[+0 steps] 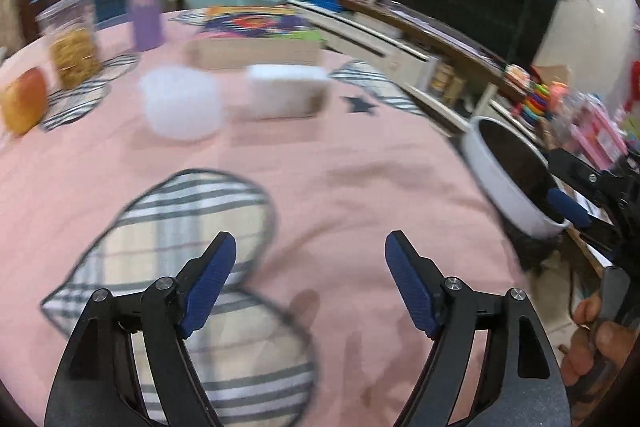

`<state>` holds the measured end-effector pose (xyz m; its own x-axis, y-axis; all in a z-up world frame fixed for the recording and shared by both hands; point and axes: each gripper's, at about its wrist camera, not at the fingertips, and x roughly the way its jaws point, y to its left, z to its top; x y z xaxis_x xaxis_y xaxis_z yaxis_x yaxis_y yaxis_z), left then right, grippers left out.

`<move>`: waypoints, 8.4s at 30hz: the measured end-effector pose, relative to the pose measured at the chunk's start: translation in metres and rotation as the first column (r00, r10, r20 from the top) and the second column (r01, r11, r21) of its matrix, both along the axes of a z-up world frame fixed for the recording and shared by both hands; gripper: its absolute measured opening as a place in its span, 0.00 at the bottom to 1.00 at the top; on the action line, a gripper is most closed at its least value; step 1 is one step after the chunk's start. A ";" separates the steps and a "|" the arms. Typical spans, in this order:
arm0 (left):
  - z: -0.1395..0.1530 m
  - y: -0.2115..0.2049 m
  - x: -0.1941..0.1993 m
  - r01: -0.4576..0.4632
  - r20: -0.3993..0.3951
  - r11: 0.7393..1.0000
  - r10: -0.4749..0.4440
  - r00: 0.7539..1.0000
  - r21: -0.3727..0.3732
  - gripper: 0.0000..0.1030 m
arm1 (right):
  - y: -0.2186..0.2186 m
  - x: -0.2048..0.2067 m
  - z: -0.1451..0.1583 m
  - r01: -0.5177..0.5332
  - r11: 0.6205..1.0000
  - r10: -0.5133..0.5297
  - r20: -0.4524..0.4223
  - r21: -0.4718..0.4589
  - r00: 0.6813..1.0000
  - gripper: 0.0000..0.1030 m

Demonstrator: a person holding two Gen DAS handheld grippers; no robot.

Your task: Collect trash

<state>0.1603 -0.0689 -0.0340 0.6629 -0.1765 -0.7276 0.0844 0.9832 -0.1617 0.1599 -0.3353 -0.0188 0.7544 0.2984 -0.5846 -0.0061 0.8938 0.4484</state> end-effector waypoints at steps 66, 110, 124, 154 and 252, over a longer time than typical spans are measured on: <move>-0.019 0.125 0.125 0.093 0.048 0.974 -0.085 0.995 -0.205 0.26 | 0.187 0.154 -0.062 -0.300 0.938 0.279 -0.136 -0.174 0.951 0.79; 0.002 0.013 0.010 0.200 0.016 0.974 -0.199 0.980 -0.108 0.21 | 0.065 -0.003 -0.027 -0.178 0.984 0.178 -0.026 -0.025 0.984 0.78; 0.012 -0.021 -0.007 0.253 0.023 0.965 -0.252 0.967 -0.065 0.21 | 0.045 -0.028 -0.023 -0.154 0.988 0.154 0.006 0.006 0.988 0.79; 0.037 -0.132 0.010 0.441 0.060 0.897 -0.439 0.896 -0.031 0.21 | -0.056 -0.037 -0.002 0.020 0.998 -0.018 0.023 -0.056 1.000 0.79; 0.022 -0.137 0.021 0.372 0.005 0.927 -0.372 0.928 -0.043 0.62 | -0.080 -0.028 -0.001 0.038 0.997 -0.041 -0.045 -0.068 0.998 0.90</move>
<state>0.1812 -0.2055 -0.0116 0.5411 -0.4410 -0.7160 0.4423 0.8734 -0.2037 0.1314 -0.4155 -0.0201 0.7361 0.2281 -0.6372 0.0492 0.9210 0.3864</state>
